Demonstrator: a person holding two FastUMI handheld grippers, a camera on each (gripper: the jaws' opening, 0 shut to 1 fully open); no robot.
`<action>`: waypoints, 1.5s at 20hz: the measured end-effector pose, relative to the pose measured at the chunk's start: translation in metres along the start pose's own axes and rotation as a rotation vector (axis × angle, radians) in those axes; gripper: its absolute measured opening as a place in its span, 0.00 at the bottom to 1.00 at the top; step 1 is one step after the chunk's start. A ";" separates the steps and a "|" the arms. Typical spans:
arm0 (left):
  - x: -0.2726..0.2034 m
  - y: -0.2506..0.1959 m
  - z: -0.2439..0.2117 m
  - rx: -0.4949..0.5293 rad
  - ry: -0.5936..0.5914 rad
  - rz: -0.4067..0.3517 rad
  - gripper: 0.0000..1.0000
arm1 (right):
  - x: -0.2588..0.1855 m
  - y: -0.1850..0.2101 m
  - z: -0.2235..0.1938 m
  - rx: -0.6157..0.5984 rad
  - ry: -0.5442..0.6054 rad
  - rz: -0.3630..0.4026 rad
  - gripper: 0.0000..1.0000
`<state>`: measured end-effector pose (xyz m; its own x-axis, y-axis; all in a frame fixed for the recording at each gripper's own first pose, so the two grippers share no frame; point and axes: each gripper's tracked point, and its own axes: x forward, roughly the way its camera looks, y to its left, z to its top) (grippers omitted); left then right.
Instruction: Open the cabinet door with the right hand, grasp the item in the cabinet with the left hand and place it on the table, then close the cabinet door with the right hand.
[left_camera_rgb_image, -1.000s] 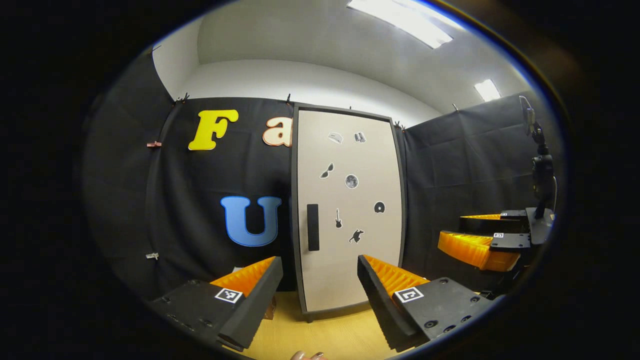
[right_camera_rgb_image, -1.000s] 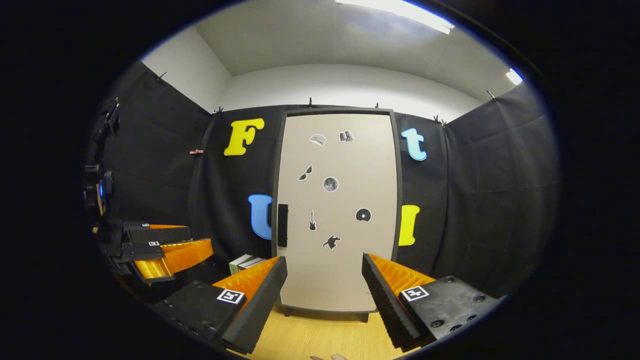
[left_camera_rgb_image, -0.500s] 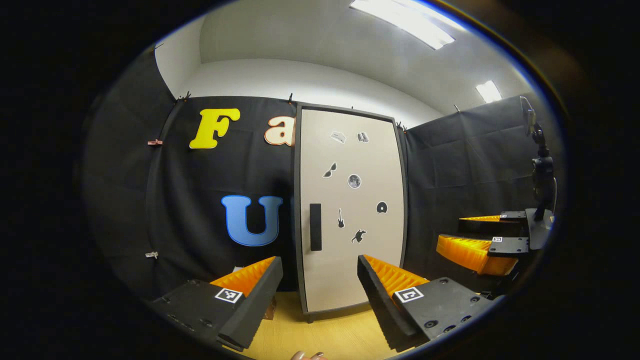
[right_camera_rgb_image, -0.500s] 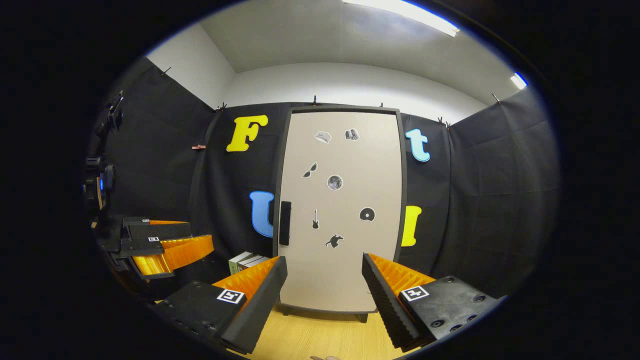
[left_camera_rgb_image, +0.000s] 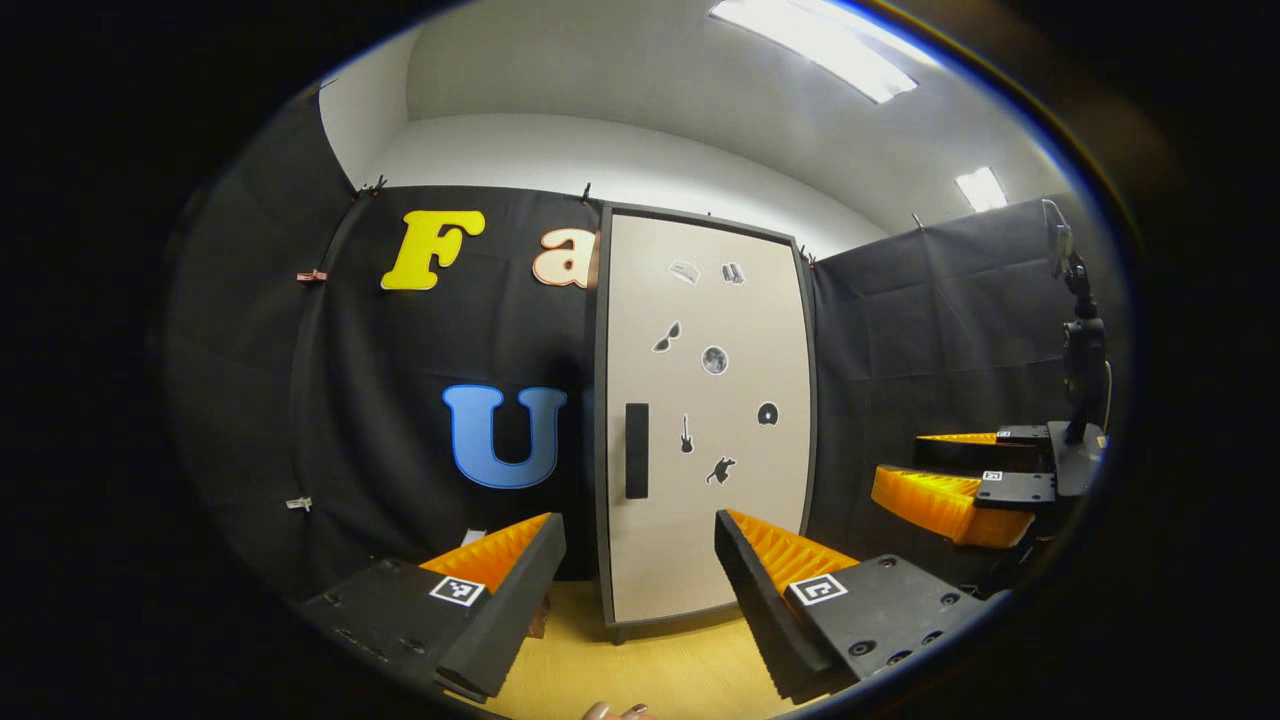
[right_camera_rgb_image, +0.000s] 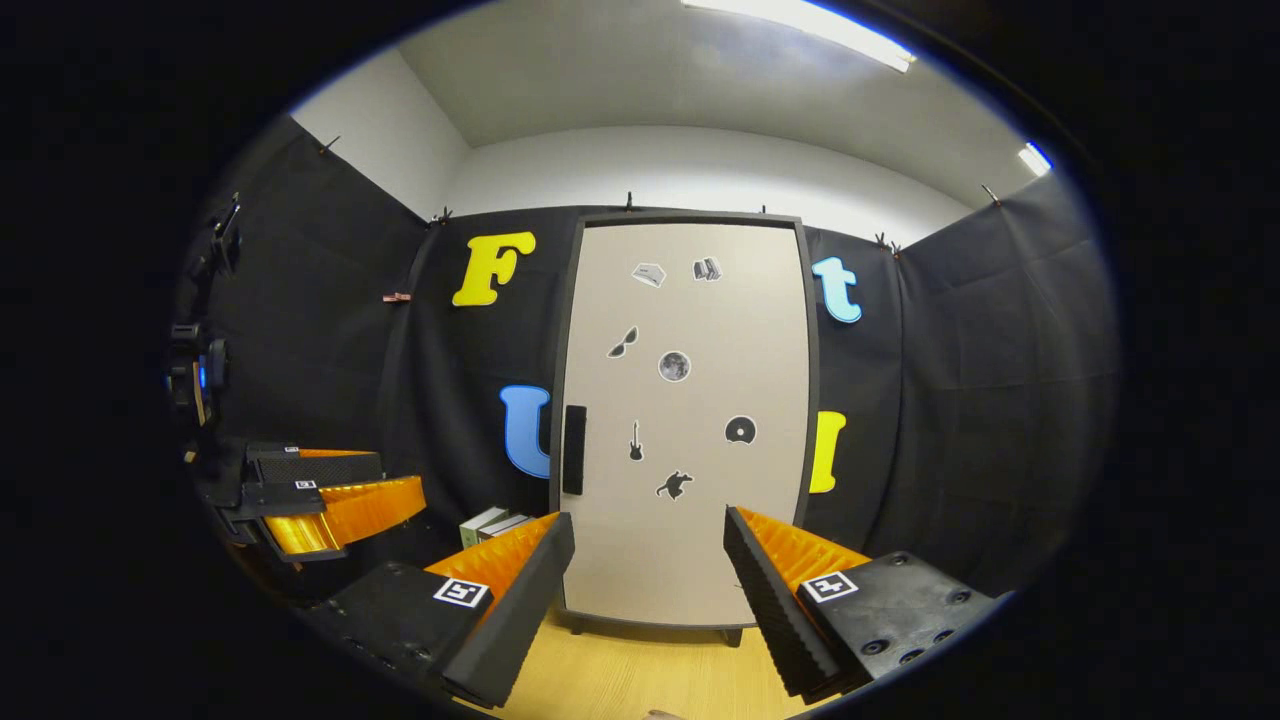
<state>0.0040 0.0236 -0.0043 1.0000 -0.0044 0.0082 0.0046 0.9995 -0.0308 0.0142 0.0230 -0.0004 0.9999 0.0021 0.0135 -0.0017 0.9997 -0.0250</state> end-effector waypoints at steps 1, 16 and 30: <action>-0.001 0.003 -0.001 0.003 0.000 0.001 0.94 | 0.000 0.003 0.000 0.004 -0.002 0.000 0.97; -0.028 0.054 -0.012 -0.020 0.026 0.045 0.95 | 0.055 0.066 0.017 0.013 -0.082 0.048 0.97; -0.018 0.128 -0.031 -0.018 0.042 0.307 0.95 | 0.251 0.092 -0.049 0.075 -0.007 -0.002 0.92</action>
<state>-0.0135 0.1508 -0.0394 0.9540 0.2965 -0.0452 -0.2984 0.9535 -0.0427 0.2661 0.1145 -0.0479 0.9998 0.0003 0.0209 -0.0014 0.9987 0.0501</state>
